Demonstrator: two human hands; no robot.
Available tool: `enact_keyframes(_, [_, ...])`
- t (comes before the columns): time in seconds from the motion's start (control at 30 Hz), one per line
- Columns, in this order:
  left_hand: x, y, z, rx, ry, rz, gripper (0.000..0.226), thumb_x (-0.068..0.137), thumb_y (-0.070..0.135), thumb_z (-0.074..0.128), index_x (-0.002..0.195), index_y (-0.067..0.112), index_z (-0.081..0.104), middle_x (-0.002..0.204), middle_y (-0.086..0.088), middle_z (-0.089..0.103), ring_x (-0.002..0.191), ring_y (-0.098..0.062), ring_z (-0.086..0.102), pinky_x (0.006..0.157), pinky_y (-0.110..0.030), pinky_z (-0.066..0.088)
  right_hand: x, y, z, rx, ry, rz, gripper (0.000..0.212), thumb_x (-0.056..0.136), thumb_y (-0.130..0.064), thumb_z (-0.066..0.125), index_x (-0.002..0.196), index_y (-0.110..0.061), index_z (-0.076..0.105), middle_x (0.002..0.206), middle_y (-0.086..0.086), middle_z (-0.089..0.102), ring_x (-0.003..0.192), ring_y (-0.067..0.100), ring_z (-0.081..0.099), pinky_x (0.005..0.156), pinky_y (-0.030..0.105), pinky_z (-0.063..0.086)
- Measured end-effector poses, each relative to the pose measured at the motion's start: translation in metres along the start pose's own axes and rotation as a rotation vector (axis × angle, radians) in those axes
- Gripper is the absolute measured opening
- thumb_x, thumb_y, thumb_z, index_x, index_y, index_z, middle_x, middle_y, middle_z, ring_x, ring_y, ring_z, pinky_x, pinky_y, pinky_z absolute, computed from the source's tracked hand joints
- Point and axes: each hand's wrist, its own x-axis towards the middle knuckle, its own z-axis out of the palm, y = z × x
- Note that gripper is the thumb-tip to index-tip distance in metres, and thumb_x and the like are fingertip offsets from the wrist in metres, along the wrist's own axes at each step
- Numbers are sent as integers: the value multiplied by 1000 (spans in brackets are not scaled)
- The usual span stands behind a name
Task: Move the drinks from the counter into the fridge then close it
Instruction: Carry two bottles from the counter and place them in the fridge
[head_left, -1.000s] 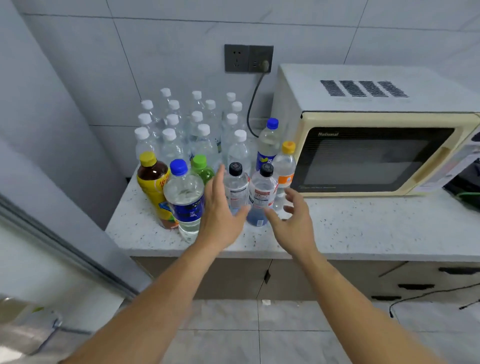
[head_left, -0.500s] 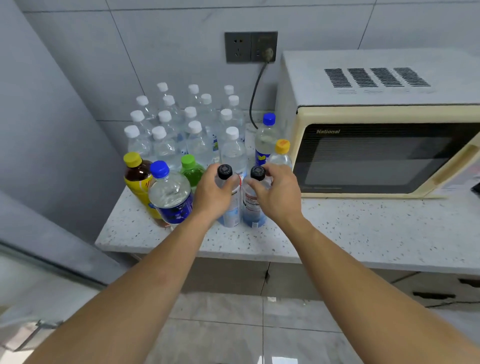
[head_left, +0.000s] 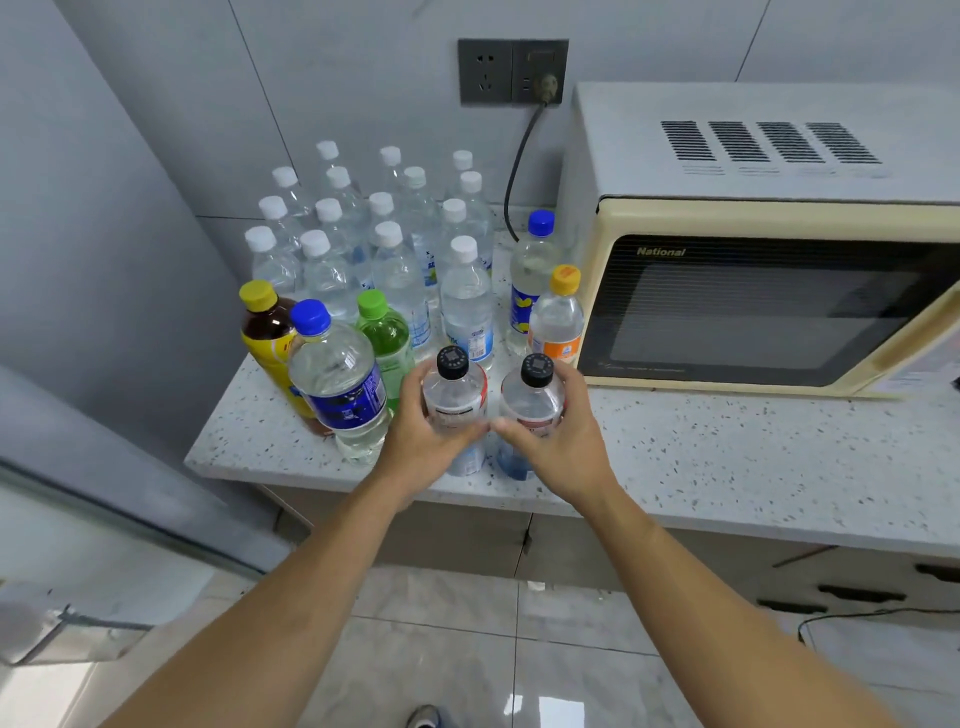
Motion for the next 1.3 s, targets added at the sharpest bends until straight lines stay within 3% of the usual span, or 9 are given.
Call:
enact_keyframes(0.1, [1, -21, 6, -29, -2, -114, 84, 68, 29, 89, 134, 46, 38, 122, 25, 58, 112, 5, 58, 90, -22, 48, 1, 24, -1, 13, -40, 110, 83, 64, -39, 91, 134, -36, 45, 125, -21, 62, 115, -1, 60, 98, 31, 53])
enact_keyframes(0.17, [2, -25, 9, -45, 27, -117, 80, 68, 31, 88, 130, 49, 41, 116, 30, 59, 104, 14, 57, 83, -16, 47, 2, 29, -2, 1, -46, 120, 81, 66, -31, 91, 135, -31, 47, 121, -21, 64, 112, -2, 62, 96, 29, 54])
enact_keyframes(0.4, [-47, -33, 9, -225, 137, -137, 47, 68, 34, 81, 109, 44, 62, 109, 17, 73, 103, -4, 68, 79, -19, 55, -32, 32, -15, 139, 15, 150, 60, 74, -17, 87, 119, -38, 53, 103, -21, 69, 97, -3, 66, 73, 12, 54])
enact_keyframes(0.5, [-86, -37, 5, -388, 112, -182, 56, 75, 34, 74, 127, 22, 58, 120, -1, 71, 114, -24, 66, 89, -35, 54, -55, 34, -21, 273, 2, 236, 45, 78, -20, 83, 117, -23, 62, 101, -12, 74, 95, 6, 70, 71, 16, 56])
enact_keyframes(0.57, [-119, -39, 2, -510, 125, -236, 67, 75, 40, 74, 133, 14, 54, 122, -9, 69, 117, -34, 63, 83, -35, 55, -72, 37, -19, 364, -34, 323, 37, 79, -23, 81, 112, -20, 66, 101, -3, 76, 97, 17, 72, 76, 25, 59])
enact_keyframes(0.7, [-187, -41, -10, -672, 188, -330, 100, 60, 62, 83, 135, 3, 51, 119, -29, 63, 105, -44, 63, 83, -49, 55, -106, 38, 0, 548, -173, 486, 53, 68, -47, 81, 110, -15, 69, 102, 14, 76, 90, 31, 74, 74, 37, 60])
enact_keyframes(0.83, [-251, -55, -20, -900, 350, -505, 81, 62, 66, 77, 114, 3, 71, 104, -25, 70, 85, -35, 71, 72, -43, 60, -139, 42, 35, 614, -357, 596, 66, 65, -52, 81, 113, -9, 68, 102, 21, 75, 86, 32, 74, 68, 34, 59])
enact_keyframes(0.93, [-292, -71, -31, -1011, 511, -593, 74, 69, 66, 53, 96, 1, 77, 93, -26, 71, 71, -34, 71, 66, -39, 57, -167, 39, 71, 567, -460, 626, 59, 67, -47, 77, 113, -10, 68, 103, 20, 75, 89, 36, 74, 68, 35, 60])
enact_keyframes(1.3, [-412, -95, -133, -1094, 809, -558, 81, 74, 69, 51, 110, -2, 63, 88, -23, 68, 69, -31, 67, 67, -38, 55, -255, -4, 206, 431, -830, 615, 46, 80, -47, 72, 115, -18, 69, 109, 15, 75, 99, 35, 72, 85, 44, 57])
